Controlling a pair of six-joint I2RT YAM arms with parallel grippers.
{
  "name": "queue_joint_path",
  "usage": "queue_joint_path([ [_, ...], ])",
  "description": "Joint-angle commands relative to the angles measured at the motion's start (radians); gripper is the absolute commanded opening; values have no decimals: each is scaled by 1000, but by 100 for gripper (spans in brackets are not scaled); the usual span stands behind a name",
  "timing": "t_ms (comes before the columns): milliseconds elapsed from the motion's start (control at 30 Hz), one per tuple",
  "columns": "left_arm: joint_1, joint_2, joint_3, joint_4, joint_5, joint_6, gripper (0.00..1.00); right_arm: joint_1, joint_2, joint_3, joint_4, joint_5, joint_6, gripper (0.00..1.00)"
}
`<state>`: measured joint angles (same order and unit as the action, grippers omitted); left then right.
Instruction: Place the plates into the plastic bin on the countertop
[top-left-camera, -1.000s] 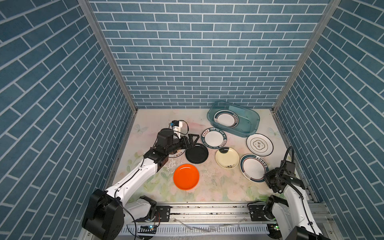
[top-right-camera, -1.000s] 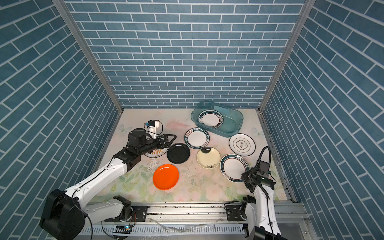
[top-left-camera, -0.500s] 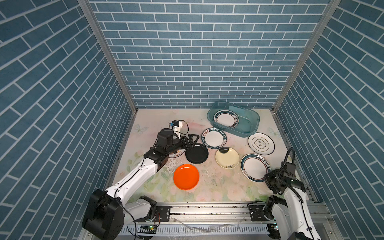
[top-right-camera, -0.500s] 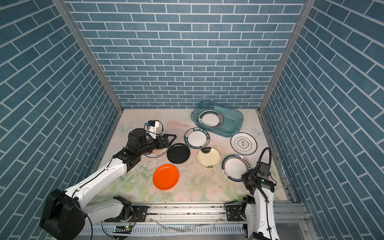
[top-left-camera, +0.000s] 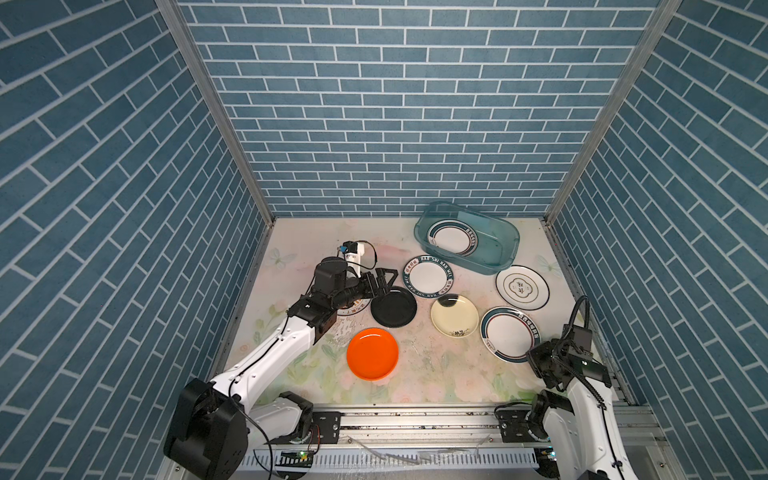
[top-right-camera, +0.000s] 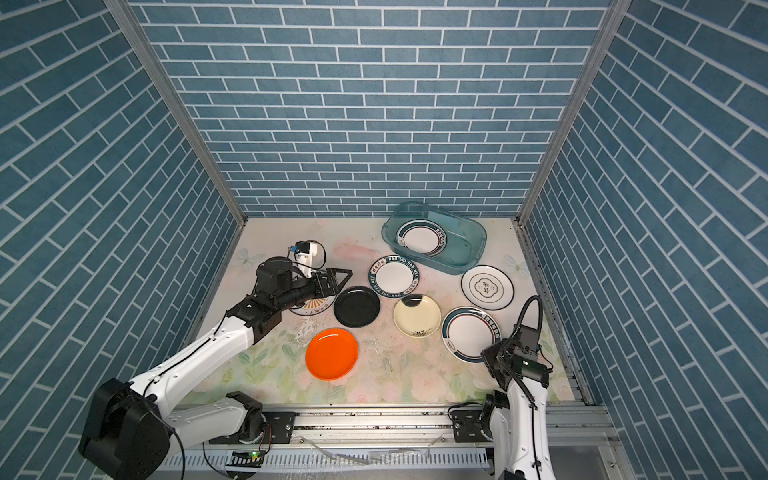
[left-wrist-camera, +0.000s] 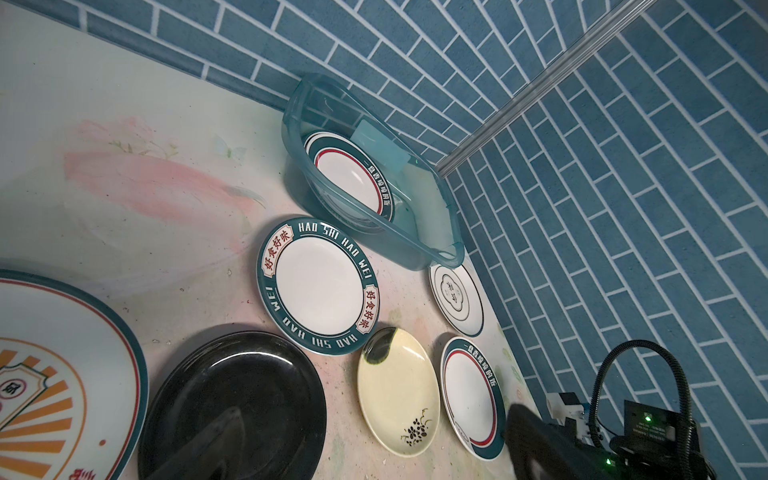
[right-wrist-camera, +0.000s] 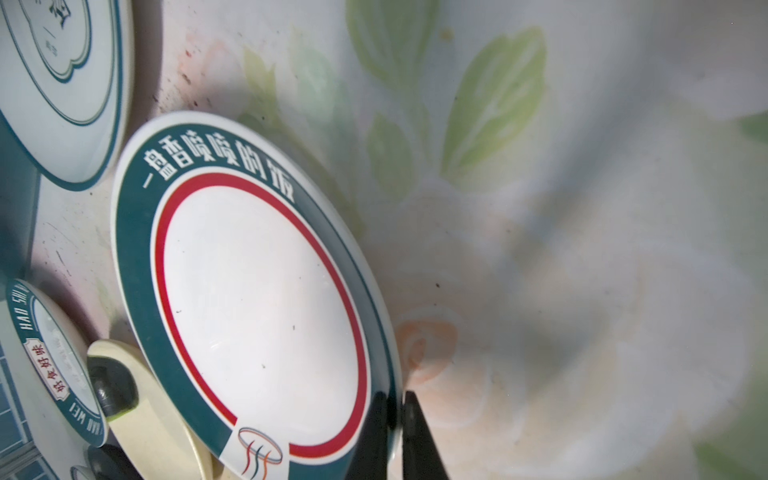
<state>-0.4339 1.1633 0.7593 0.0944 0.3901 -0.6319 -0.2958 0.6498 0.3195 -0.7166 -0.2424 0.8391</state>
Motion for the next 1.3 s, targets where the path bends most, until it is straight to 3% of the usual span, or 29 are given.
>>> queue_joint_path([
  [0,4,-32,22,-27,-27,12,100,-3,-6,36,-31,-20,-30,4],
  [67,5,-36,22,-32,-37,12,99,-3,-10,41,-27,-31,-34,0],
  [533,5,-29,21,-32,-27,13,100,-2,-57,48,-33,-66,-5,0],
  [733,4,-39,-2,-10,-30,10,100,-2,-52,51,-63,-80,4,22],
  [1000,4,-40,-17,-5,-30,21,100,-2,-39,-50,123,-174,115,28],
  [1267,5,-48,-17,-19,-36,43,100,-1,-49,-24,70,-131,110,38],
])
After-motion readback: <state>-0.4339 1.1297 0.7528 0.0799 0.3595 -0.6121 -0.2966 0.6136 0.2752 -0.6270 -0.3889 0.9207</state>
